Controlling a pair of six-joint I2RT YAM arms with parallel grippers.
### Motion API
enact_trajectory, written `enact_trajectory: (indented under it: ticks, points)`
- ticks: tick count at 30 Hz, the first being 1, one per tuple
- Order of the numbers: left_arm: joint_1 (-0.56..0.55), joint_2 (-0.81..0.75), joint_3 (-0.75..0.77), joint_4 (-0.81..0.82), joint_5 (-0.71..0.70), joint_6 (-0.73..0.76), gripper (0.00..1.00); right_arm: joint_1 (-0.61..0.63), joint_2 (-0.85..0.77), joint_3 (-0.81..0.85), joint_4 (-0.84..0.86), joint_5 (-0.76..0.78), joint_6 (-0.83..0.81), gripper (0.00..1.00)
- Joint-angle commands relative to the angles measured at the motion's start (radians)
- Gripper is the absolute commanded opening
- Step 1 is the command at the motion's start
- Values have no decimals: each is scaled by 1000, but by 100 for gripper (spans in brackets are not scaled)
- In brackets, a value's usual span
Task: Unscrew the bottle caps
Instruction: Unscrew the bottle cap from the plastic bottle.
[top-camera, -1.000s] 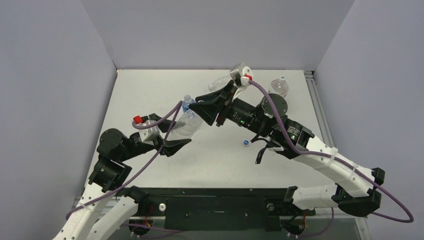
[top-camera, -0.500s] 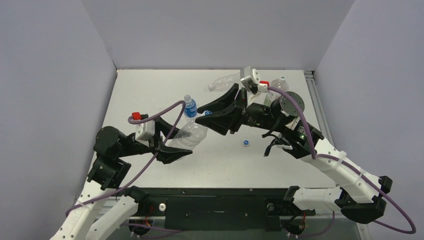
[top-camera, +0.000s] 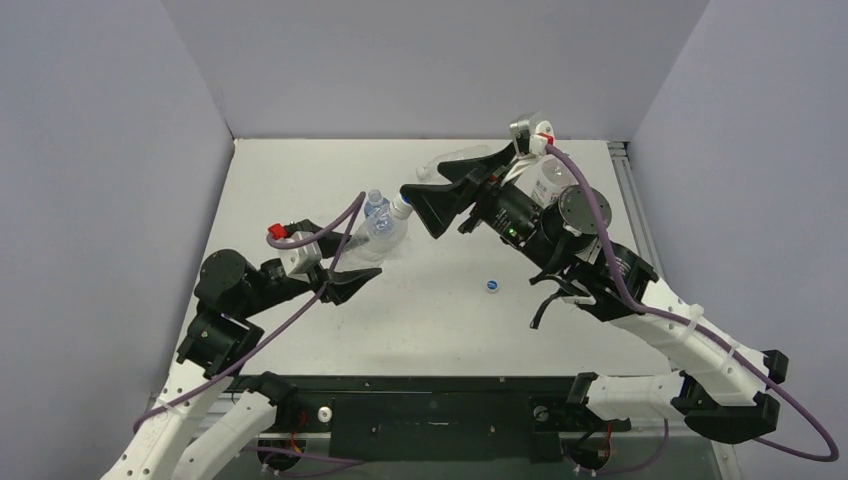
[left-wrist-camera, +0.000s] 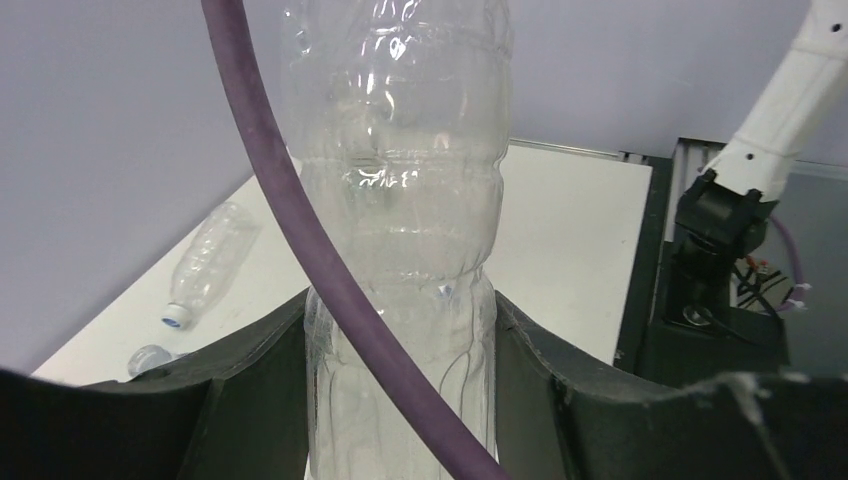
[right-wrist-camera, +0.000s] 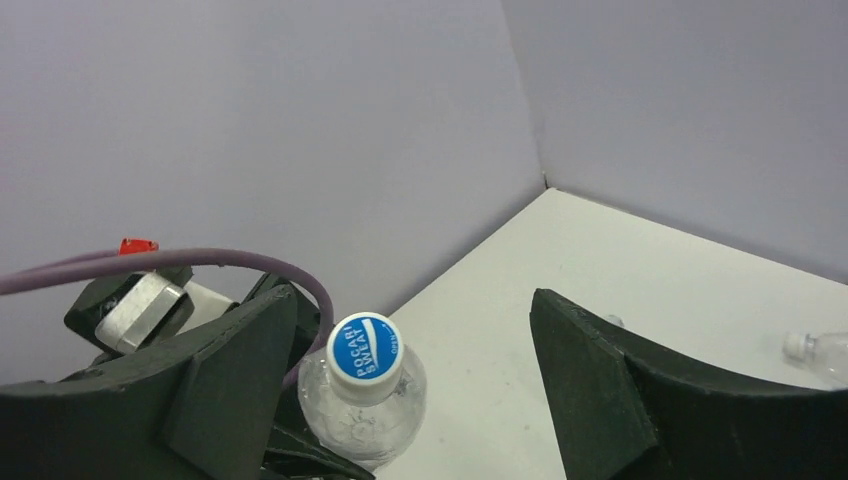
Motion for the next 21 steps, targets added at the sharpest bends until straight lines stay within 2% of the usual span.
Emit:
enact_trajectory:
  ticks: [1,5,10,17,21]
  points:
    - [4,-6,-3,-13,-338,87,0,87,37,107,-86,314,-18,81]
    - [4,-2,-1,-15,-350,97,0,124,95,165,-129,374,-19,78]
    - [3,-4,-1,-13,-365,100,0,125,139,186,-119,361,8,70]
    - [3,-2,-4,-7,-391,107,0,125,175,210,-114,340,39,52]
    - [4,2,-7,-6,-403,108,0,125,185,210,-110,318,51,50]
